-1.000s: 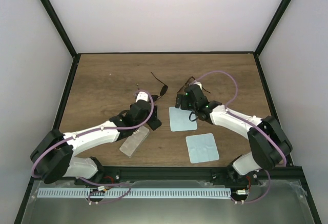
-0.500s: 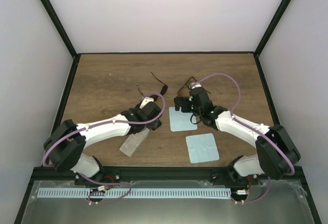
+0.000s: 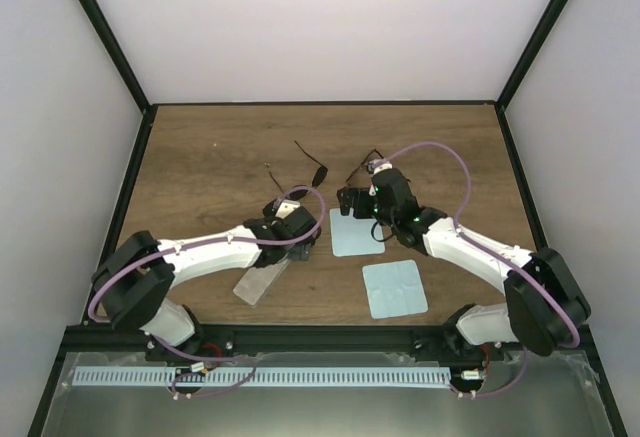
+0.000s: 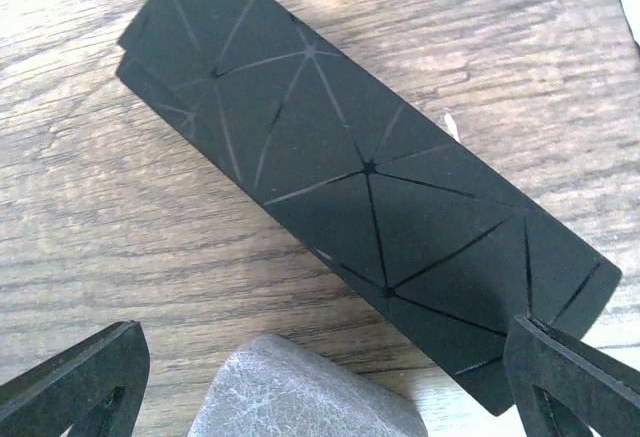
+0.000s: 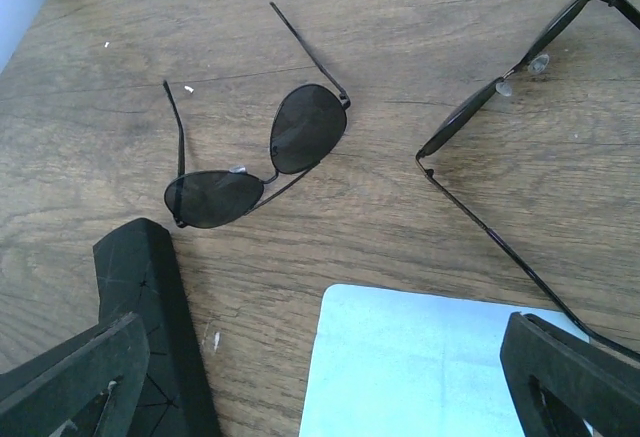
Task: Organize the sunglasses
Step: Pick up the sunglasses case from the center of the board.
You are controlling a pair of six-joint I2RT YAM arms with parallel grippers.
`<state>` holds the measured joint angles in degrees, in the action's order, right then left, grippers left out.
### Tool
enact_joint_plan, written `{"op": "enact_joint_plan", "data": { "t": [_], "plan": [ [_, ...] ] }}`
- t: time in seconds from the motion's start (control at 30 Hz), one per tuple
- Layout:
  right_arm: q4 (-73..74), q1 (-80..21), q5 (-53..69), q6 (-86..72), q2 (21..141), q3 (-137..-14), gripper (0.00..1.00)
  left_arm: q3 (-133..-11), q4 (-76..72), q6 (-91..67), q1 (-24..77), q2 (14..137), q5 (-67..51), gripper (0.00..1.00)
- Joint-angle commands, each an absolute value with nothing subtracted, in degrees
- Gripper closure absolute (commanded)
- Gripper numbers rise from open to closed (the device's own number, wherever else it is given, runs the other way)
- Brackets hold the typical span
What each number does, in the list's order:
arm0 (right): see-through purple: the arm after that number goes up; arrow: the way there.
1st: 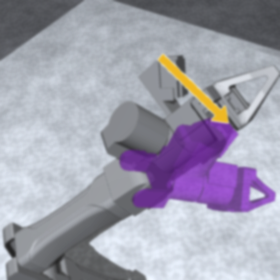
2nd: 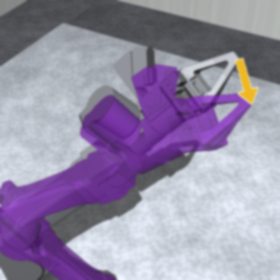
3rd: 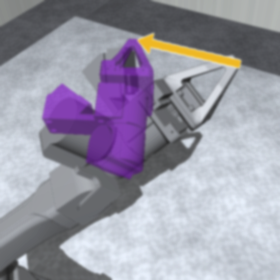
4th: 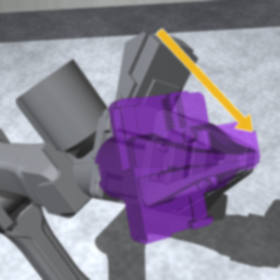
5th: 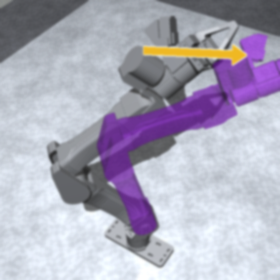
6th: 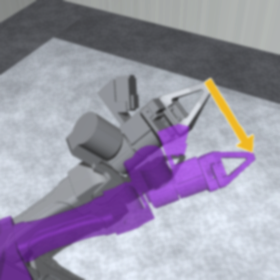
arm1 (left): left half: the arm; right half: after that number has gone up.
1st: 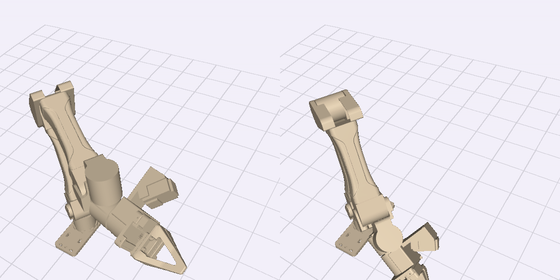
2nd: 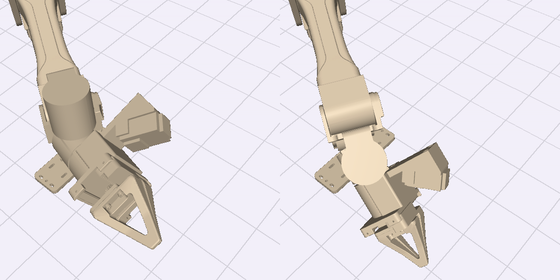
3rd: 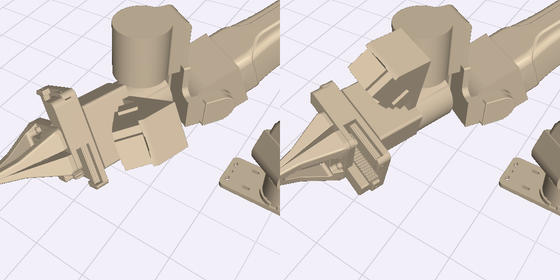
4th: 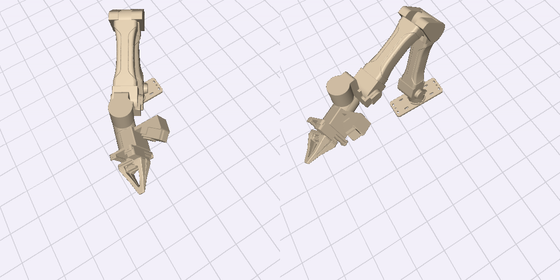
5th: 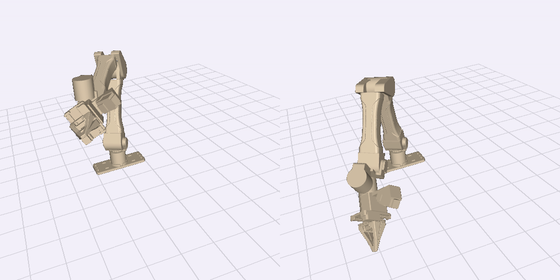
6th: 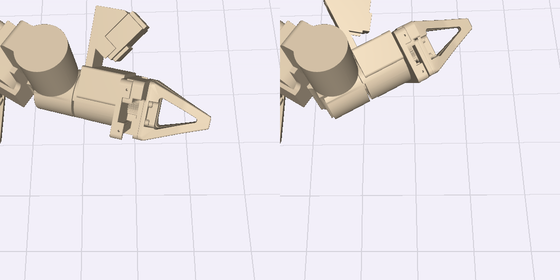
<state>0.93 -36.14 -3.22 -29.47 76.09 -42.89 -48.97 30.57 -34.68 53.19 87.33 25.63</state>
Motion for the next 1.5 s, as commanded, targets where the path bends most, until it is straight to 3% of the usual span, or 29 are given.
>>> {"op": "enact_joint_plan", "data": {
  "t": [0.0, 0.2, 0.5, 0.87, 1.13, 1.47],
  "plan": [
    [1.17, -36.30, -3.65, -29.33, 75.20, -43.06, 0.00, -48.58, 30.79, -39.26, 54.27, 85.12, 27.56, 0.00],
    [1.01, -36.30, -1.54, -29.57, 75.66, -43.21, 0.00, -51.65, 38.49, -31.30, 57.62, 81.66, 27.04, 0.00],
    [0.89, -36.34, 1.23, -29.79, 74.72, -43.03, 0.00, -59.63, 52.85, -37.69, 56.72, 89.51, 31.40, 0.00],
    [0.75, -36.30, 2.40, -29.86, 73.84, -42.96, 0.00, -54.81, 48.31, -30.27, 50.36, 88.91, 20.87, 0.00],
    [1.27, -36.30, 2.55, -29.89, 73.49, -43.26, 0.00, -53.55, 46.85, -28.01, 50.49, 95.08, 13.70, 0.00],
    [1.15, -36.33, 2.46, -29.75, 74.07, -43.30, 0.00, -56.24, 46.86, -28.59, 48.99, 87.80, 16.67, 0.00]
  ]
}}
